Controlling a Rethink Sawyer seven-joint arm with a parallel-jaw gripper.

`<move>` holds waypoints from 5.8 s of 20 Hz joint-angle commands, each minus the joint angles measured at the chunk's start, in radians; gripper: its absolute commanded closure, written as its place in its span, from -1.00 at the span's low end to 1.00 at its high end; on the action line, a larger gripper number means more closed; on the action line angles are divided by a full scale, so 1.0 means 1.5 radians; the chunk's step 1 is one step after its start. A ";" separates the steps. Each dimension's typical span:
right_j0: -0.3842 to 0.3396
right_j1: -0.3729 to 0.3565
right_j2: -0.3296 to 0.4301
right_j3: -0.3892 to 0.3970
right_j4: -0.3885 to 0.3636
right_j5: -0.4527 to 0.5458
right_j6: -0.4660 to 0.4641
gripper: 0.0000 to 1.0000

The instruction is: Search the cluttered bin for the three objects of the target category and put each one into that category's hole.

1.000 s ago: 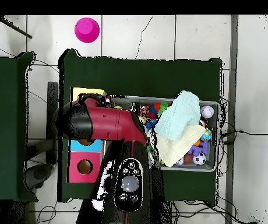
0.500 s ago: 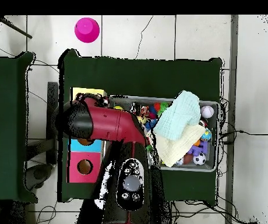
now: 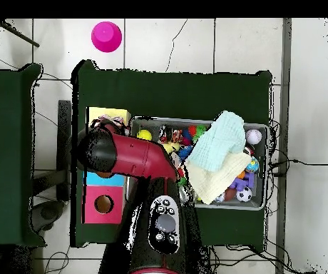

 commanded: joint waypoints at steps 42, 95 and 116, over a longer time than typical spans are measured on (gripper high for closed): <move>0.050 0.037 -0.006 0.013 0.036 -0.002 0.104 1.00; 0.010 0.036 0.030 0.023 -0.055 -0.063 0.115 1.00; -0.004 0.033 0.049 0.029 -0.029 0.001 0.122 1.00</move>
